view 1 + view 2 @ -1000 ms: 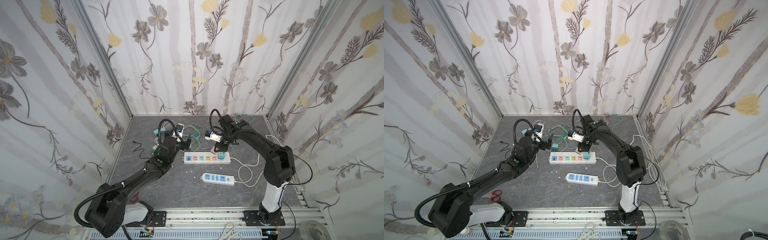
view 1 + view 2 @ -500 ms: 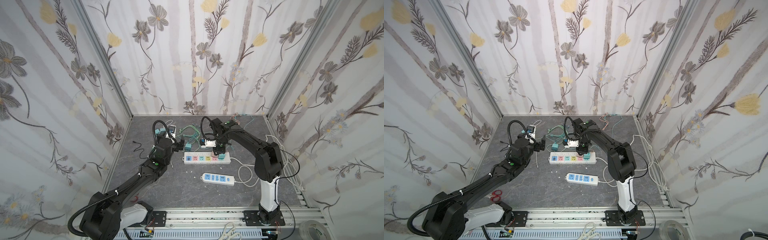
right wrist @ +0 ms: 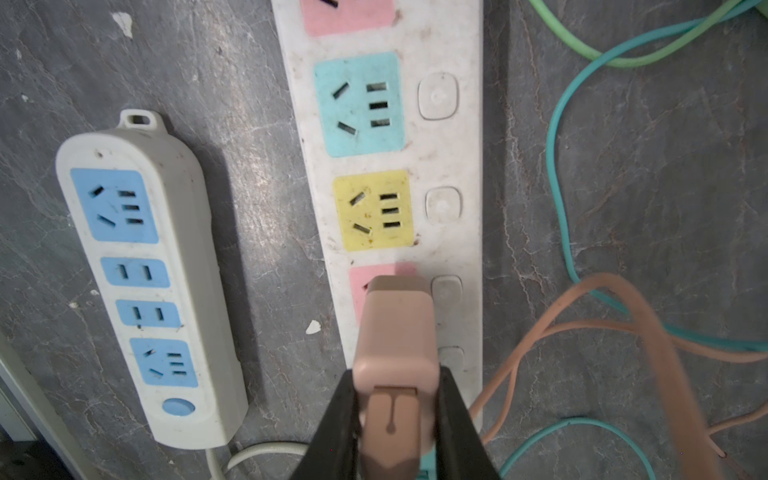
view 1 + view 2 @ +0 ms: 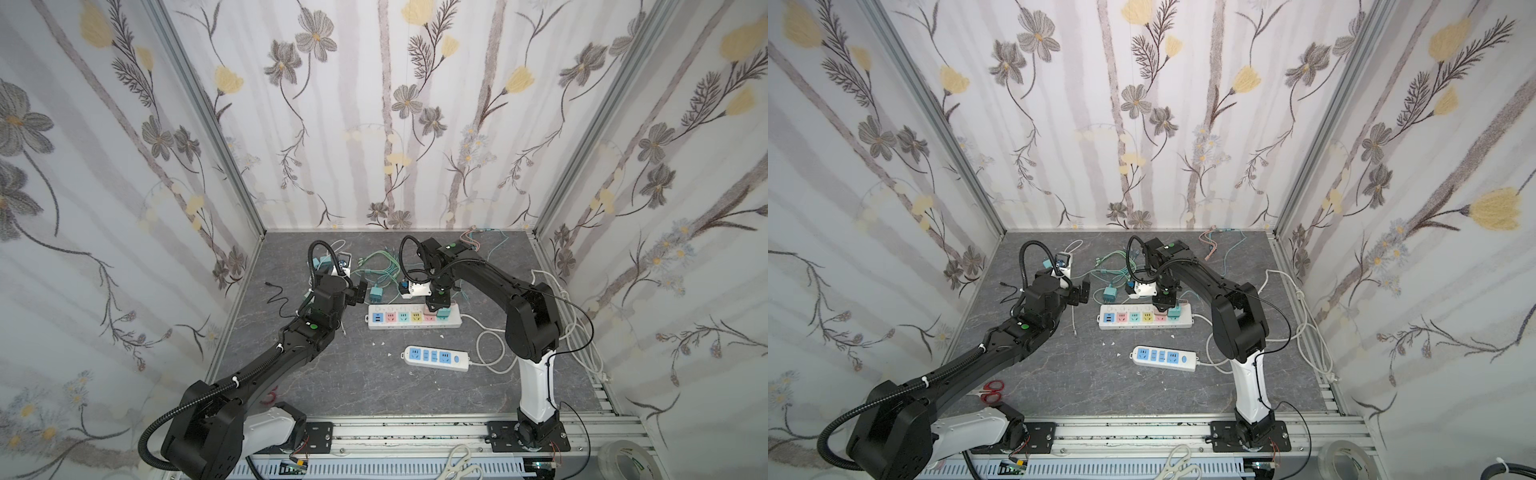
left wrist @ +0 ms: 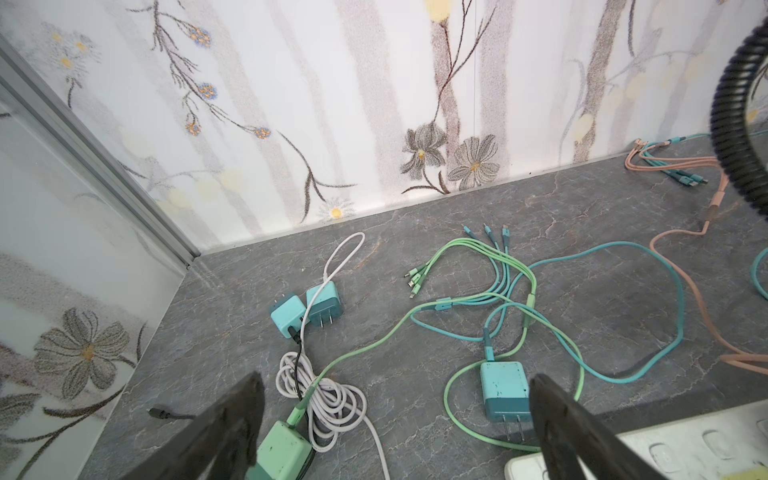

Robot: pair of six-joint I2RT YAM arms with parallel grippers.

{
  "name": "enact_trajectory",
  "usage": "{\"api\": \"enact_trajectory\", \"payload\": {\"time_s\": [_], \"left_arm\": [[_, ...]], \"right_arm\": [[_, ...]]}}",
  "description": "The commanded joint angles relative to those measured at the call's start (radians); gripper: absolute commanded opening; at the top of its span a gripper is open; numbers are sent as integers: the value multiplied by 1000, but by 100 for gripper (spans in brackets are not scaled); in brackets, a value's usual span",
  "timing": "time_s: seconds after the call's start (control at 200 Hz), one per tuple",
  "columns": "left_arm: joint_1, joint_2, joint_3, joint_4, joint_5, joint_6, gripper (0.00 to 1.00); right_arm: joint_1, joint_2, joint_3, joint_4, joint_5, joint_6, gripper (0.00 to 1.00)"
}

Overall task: Insert the plug
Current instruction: 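Position the beige plug above the pink socket with the right gripper, then push the beige plug down into the pink socket with the right gripper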

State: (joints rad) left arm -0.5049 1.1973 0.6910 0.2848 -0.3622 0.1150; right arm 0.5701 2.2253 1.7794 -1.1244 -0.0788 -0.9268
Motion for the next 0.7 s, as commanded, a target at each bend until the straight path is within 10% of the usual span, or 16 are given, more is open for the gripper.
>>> {"api": "enact_trajectory", "payload": {"time_s": [0.0,0.694], "left_arm": [[2,4,11,-3,-2,-7,100],[15,58,95,-140,45,-59,100]], "right_arm": [[3,11,-9,46,70,-15,0],[40,59,-118,89,122,35,0]]}}
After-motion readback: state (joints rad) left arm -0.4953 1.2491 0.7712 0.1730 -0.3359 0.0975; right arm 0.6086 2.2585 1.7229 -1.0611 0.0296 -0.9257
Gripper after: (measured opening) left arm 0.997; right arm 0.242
